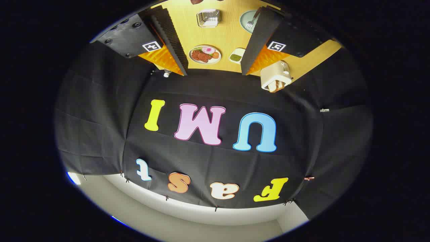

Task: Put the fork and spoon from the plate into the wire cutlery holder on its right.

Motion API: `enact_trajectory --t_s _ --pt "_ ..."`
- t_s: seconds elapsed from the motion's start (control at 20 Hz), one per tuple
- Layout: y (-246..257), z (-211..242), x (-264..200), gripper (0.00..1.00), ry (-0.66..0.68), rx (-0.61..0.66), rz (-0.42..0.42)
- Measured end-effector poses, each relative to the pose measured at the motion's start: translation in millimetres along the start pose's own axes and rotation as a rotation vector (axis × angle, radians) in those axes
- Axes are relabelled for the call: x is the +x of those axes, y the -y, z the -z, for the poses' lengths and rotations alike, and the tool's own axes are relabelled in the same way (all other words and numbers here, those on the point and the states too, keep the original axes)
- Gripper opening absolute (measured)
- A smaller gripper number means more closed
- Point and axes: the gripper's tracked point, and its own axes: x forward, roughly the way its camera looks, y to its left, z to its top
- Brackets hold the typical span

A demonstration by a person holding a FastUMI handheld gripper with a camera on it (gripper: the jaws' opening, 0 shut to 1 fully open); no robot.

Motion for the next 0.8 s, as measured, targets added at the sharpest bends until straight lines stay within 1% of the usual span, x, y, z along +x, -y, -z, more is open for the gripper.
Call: enact_trajectory --t_s 0.8 --pt "-1.9 2.4 0.1 0.98 -0.01 -0.006 -0.002"
